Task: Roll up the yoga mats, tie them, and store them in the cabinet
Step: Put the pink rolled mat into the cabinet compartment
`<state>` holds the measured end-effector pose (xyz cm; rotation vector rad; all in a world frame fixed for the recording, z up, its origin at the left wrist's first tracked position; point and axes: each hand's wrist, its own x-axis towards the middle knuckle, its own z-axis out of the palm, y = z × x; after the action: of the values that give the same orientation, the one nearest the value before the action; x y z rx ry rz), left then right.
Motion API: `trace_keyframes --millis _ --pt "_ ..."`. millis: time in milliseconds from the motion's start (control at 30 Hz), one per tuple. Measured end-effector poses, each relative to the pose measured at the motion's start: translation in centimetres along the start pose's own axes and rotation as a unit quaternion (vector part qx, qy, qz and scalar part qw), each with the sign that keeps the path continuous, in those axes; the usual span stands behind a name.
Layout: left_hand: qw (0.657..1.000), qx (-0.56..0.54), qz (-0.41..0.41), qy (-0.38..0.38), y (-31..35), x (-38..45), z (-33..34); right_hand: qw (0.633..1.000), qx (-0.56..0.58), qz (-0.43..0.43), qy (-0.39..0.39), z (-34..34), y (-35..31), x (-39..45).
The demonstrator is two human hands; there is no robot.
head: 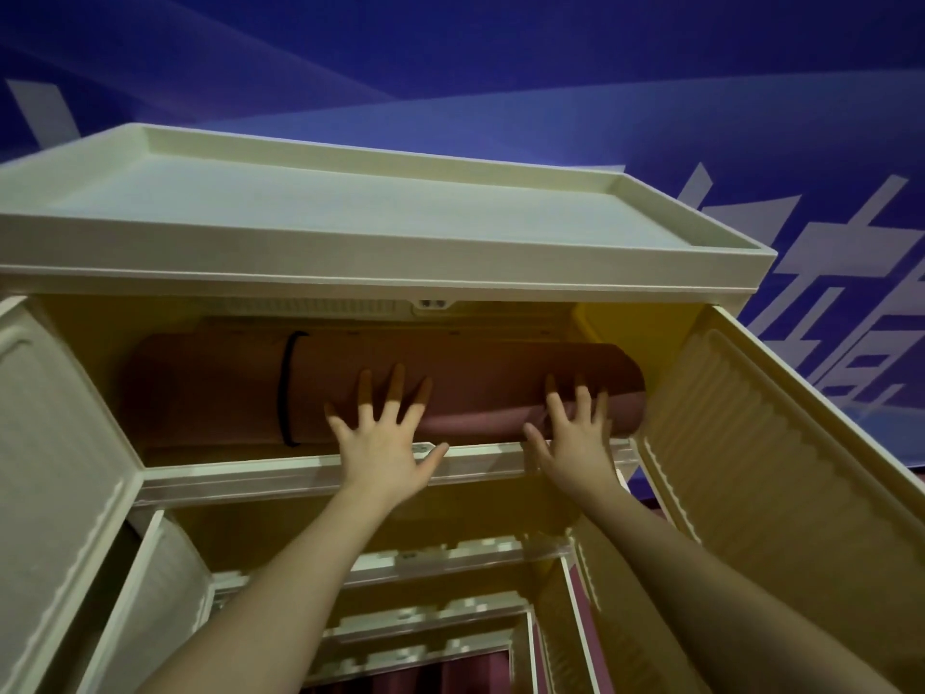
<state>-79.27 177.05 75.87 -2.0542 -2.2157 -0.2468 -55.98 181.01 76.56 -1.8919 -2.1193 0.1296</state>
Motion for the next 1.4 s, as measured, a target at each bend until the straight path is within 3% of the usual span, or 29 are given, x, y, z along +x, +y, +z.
trace_keyframes --millis 233,500,633,767,1100,1400 --pt "1.0 0.002 -0.002 -0.016 0.3 0.4 0.3 0.999 0.035 0.002 -0.02 1.1 1.2 1.2" --pt "0.999 0.022 0.046 -0.016 -1.4 -1.0 -1.0 0.999 0.044 0.01 0.029 1.8 0.3 -1.0" --pt "0.999 0.019 -0.008 -0.041 -5.1 -0.3 -2.0 0.998 0.012 0.046 0.046 2.0 -0.9 -1.2" --pt "0.999 0.004 -0.022 -0.026 -5.4 -1.3 -0.5 0.986 0.142 0.044 0.076 2.8 -2.3 -2.0" --pt "0.999 -0.02 -0.048 -0.017 -4.1 0.0 0.1 0.992 0.104 0.063 -0.008 2.2 -1.4 1.2" --pt "0.999 -0.007 -0.037 -0.022 -3.9 -2.8 0.9 0.991 0.118 0.068 0.01 3.4 -1.0 -1.7"
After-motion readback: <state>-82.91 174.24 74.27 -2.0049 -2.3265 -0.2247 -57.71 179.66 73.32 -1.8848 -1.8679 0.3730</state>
